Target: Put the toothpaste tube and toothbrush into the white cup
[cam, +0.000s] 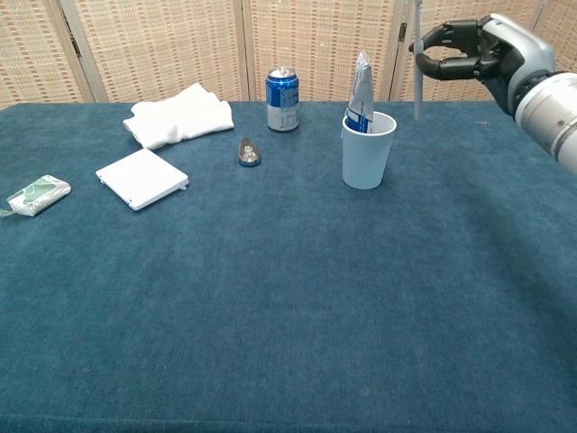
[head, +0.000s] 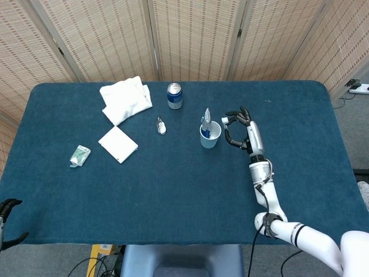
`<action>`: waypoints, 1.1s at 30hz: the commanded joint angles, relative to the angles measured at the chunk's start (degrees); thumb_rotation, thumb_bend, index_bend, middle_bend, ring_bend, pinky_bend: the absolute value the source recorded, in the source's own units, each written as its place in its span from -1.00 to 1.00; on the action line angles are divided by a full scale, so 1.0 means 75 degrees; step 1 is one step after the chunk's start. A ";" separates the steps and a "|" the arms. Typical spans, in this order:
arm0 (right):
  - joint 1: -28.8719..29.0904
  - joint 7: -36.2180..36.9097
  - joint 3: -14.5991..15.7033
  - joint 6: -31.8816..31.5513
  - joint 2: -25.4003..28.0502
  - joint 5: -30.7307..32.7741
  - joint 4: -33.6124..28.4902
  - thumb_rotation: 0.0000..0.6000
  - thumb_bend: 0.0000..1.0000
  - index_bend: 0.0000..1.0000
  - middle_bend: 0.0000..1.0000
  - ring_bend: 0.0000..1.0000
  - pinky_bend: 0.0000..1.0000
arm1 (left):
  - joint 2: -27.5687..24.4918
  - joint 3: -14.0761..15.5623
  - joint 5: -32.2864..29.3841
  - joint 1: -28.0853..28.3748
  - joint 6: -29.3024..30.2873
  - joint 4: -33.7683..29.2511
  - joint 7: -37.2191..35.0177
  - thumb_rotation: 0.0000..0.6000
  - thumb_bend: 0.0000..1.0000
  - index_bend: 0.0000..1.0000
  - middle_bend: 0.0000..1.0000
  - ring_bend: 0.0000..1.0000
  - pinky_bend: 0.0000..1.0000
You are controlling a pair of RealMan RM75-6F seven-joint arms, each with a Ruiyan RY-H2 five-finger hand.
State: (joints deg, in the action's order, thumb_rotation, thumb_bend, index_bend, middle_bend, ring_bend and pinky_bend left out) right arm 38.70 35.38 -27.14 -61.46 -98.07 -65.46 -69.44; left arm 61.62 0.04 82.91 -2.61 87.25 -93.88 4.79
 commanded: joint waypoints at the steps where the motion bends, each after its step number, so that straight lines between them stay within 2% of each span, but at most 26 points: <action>1: 0.0237 0.0830 -0.0409 0.0412 -0.0383 0.0379 0.0333 1.00 -0.30 0.21 -0.44 -0.97 -0.82 | -0.0001 -0.0002 0.0002 -0.0002 0.0007 -0.0014 0.0015 1.00 -0.61 -0.47 -0.51 -0.47 -0.46; 6: 0.0408 0.1556 -0.0767 0.0898 -0.0540 0.0714 0.0574 1.00 -0.34 0.21 -0.44 -0.97 -0.82 | -0.0032 0.0007 -0.0045 -0.0021 -0.0006 -0.0060 0.0056 1.00 -0.61 -0.47 -0.51 -0.47 -0.46; 13: 0.0639 0.1823 -0.0913 0.1196 -0.0732 0.0808 0.1009 1.00 -0.35 0.21 -0.43 -0.97 -0.82 | -0.0035 0.0018 -0.0064 -0.0018 -0.0044 -0.0079 0.0097 1.00 -0.61 -0.48 -0.51 -0.47 -0.46; 26: 0.0870 0.2530 -0.0963 0.1462 -0.1055 0.0632 0.1762 1.00 -0.35 0.21 -0.43 -0.97 -0.82 | -0.0075 0.0014 -0.0125 -0.0022 -0.0071 -0.0148 0.0196 1.00 -0.61 -0.47 -0.51 -0.47 -0.46; 33: 0.0902 0.2760 -0.0848 0.1474 -0.1134 0.0417 0.2047 1.00 -0.38 0.21 -0.43 -0.97 -0.94 | -0.0094 0.0006 -0.0144 -0.0025 -0.0064 -0.0196 0.0255 1.00 -0.61 -0.47 -0.51 -0.47 -0.46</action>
State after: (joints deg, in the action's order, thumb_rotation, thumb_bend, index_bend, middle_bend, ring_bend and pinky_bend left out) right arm 45.45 55.77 -33.66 -50.39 -106.50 -62.08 -54.36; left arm 60.92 0.10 81.83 -2.80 86.77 -95.35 6.70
